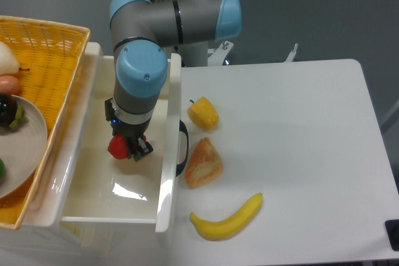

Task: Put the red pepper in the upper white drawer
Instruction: 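Lower the red pepper into the drawer bottom, then open the gripper to release the red pepper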

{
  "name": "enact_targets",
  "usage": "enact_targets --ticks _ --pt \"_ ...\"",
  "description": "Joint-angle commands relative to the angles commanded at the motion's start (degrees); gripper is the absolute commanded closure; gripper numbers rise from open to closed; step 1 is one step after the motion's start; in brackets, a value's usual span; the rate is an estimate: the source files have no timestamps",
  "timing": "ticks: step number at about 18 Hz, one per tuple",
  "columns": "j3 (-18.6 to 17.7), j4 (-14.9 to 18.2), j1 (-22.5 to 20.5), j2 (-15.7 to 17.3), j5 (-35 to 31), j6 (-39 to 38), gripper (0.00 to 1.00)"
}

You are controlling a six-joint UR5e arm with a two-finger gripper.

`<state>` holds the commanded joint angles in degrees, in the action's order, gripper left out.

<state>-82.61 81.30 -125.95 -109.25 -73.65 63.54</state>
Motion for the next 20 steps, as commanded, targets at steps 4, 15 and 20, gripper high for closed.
enact_targets --ticks 4,15,20 --pt "-0.27 -0.7 0.53 -0.26 0.0 0.26 0.14" --pt "-0.62 -2.29 -2.02 2.81 1.14 0.35 0.04" --pt "-0.53 -2.29 -5.8 5.27 6.23 0.35 0.02"
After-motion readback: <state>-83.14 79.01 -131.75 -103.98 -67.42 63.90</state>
